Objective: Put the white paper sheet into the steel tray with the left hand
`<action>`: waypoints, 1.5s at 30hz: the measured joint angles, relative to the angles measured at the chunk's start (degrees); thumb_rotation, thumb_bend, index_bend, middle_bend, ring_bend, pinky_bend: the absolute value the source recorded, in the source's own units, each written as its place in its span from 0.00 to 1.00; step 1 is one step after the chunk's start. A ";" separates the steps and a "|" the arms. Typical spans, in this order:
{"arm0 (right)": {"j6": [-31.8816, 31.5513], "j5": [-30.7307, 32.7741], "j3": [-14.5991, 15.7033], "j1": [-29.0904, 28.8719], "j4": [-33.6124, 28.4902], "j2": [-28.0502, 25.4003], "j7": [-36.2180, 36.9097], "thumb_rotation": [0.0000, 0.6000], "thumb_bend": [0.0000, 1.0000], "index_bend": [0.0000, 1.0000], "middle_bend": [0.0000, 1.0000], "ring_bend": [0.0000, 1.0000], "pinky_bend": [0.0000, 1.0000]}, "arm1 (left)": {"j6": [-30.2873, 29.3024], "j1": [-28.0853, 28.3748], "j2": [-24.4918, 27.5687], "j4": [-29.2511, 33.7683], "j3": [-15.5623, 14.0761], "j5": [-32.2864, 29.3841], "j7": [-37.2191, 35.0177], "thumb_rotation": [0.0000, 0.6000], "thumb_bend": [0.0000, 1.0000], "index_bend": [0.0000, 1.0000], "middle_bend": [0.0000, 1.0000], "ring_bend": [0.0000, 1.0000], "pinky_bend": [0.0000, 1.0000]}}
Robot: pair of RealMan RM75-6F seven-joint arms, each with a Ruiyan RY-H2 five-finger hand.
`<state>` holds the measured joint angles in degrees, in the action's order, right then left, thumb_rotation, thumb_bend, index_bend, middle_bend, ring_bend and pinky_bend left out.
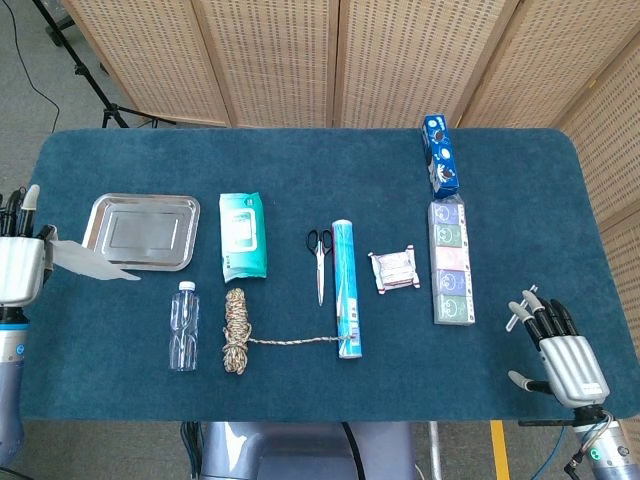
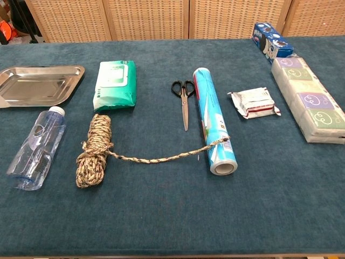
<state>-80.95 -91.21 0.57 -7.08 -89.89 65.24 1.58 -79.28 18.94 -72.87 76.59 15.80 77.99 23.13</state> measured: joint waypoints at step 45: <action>0.11 0.27 -0.14 -0.10 0.18 -0.06 0.43 1.00 0.00 0.11 0.00 0.00 0.00 | -3.22 9.12 -8.96 -22.19 0.37 2.07 -18.05 1.00 0.60 0.75 0.00 0.00 0.00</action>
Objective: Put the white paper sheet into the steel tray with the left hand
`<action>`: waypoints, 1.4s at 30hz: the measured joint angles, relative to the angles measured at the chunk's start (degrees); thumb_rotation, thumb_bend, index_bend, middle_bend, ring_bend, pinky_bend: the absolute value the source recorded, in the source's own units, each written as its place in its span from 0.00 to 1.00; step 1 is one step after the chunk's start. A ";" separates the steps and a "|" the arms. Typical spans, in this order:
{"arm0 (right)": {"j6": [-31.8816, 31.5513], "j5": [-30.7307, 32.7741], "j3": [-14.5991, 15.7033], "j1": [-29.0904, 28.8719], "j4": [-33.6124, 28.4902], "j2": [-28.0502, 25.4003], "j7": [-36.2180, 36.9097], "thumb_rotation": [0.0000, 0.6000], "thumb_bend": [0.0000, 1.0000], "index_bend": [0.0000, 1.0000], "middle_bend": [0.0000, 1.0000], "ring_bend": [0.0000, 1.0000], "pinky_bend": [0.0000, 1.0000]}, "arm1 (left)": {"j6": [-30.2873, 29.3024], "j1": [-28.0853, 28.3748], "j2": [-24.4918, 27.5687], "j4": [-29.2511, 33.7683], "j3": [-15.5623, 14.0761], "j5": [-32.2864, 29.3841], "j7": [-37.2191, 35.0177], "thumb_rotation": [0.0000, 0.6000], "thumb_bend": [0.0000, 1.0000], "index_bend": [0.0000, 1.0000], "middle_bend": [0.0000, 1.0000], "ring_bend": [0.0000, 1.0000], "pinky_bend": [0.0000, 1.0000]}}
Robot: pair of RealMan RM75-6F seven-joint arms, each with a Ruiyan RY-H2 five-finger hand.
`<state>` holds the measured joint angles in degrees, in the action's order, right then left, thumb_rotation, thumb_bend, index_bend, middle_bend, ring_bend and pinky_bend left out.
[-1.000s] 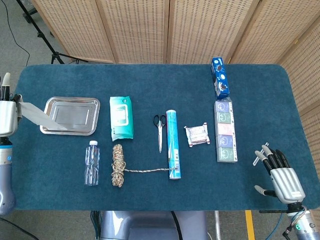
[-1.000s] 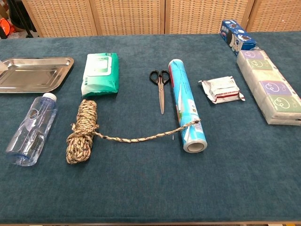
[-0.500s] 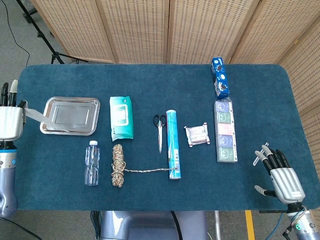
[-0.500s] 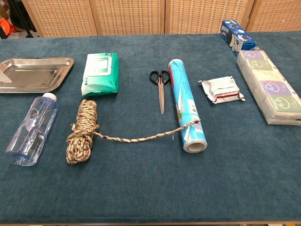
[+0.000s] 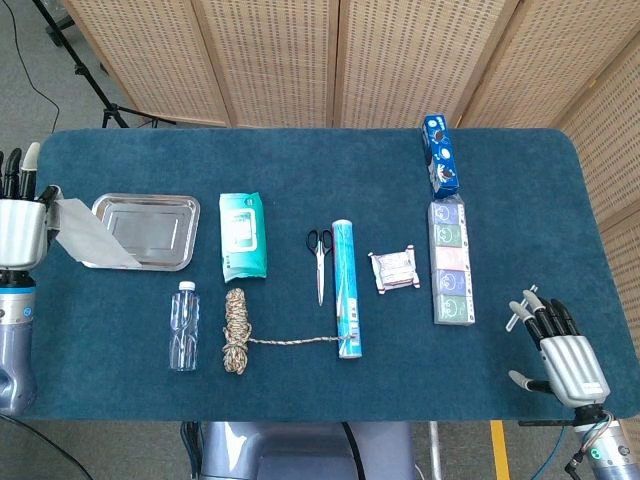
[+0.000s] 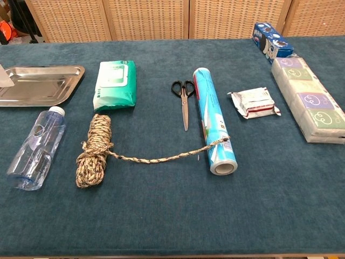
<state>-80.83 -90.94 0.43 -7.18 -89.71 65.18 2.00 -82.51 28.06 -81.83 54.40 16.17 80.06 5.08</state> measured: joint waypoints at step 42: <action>0.13 0.41 -0.16 -0.05 0.21 0.54 -0.62 1.00 0.00 0.11 0.00 0.00 0.00 | 10.63 -2.43 -3.88 -20.46 -13.38 6.81 -32.90 1.00 0.60 0.76 0.00 0.00 0.00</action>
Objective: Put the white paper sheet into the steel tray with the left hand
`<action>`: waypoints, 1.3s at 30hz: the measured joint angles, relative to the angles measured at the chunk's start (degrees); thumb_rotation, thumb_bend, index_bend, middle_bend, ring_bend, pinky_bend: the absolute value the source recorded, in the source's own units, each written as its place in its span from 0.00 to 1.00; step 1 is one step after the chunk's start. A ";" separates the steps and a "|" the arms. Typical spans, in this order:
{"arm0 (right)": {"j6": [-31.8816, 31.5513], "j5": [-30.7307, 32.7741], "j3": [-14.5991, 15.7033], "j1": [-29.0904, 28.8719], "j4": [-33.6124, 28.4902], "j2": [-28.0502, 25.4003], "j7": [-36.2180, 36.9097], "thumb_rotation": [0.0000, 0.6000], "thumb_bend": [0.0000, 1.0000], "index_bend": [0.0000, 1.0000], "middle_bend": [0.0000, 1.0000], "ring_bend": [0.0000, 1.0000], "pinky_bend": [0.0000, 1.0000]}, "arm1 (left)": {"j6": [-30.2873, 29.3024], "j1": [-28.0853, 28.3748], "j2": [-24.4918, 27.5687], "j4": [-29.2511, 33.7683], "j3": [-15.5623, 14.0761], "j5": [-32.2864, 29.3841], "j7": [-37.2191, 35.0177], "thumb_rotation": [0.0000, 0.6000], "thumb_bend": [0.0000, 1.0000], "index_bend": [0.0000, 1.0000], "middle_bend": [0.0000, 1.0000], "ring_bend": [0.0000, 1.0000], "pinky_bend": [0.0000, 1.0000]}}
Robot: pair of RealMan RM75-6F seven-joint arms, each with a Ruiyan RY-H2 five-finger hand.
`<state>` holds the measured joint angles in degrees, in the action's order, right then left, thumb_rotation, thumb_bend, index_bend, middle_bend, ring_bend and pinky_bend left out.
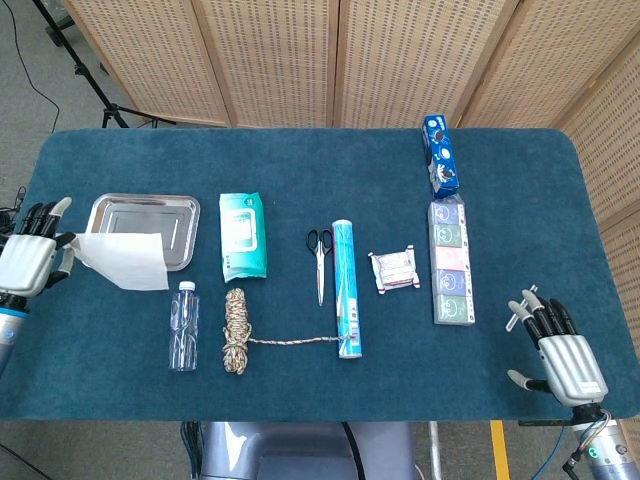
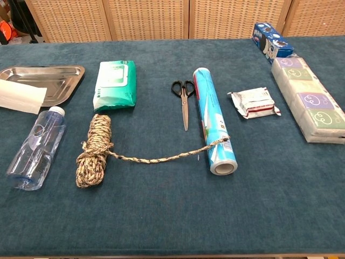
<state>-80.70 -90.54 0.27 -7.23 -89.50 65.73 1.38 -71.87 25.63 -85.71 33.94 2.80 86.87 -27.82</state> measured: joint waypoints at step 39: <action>2.04 2.98 -1.16 -0.77 1.67 1.66 -1.92 1.00 0.00 0.11 0.00 0.00 0.00 | 11.73 7.49 -12.52 -20.35 -0.86 -0.27 -0.36 1.00 0.60 0.76 0.00 0.00 0.00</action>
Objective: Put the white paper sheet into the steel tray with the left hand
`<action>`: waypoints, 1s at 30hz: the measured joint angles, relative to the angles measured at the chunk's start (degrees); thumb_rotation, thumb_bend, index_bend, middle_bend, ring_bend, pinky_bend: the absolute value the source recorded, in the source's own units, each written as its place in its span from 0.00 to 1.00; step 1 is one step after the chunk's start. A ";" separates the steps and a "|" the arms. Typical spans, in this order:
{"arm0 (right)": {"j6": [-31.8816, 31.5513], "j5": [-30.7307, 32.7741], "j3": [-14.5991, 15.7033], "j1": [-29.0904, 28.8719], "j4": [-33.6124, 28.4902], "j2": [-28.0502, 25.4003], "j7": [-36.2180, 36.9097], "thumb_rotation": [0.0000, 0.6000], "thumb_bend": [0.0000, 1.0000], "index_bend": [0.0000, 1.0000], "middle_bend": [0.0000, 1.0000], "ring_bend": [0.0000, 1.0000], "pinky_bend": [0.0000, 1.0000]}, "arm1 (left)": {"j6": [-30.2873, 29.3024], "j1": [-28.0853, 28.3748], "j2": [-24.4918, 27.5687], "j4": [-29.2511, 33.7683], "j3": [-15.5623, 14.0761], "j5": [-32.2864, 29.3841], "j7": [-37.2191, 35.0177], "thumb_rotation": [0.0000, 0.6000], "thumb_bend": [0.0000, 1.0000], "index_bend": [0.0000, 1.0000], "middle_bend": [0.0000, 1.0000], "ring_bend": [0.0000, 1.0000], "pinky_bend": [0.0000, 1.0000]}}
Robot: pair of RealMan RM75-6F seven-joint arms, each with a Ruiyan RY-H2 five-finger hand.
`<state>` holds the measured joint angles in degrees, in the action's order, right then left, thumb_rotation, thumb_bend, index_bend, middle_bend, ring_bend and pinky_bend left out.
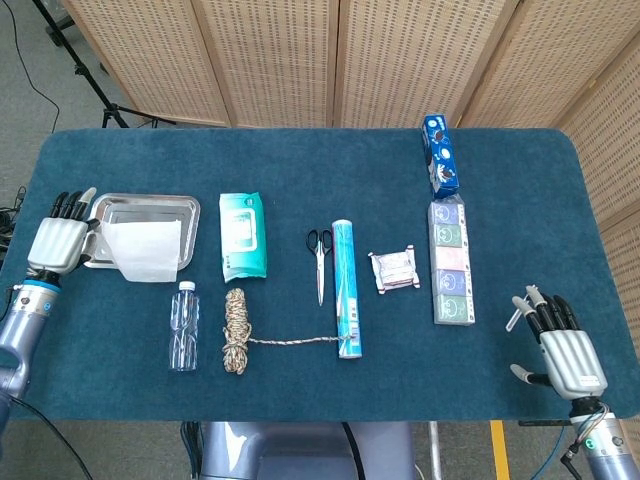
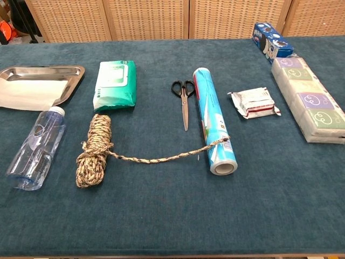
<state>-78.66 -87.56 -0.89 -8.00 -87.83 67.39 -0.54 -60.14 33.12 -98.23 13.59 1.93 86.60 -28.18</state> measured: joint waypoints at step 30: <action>0.92 1.35 -0.05 -0.07 0.70 0.36 -0.16 1.00 0.00 0.11 0.00 0.00 0.00 | 6.14 3.19 -3.50 -4.78 0.70 -1.45 5.99 1.00 0.60 0.76 0.00 0.00 0.00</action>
<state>-77.74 -86.22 -0.94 -8.07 -87.13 67.75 -0.70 -54.01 36.31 -101.73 8.82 2.63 85.15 -22.19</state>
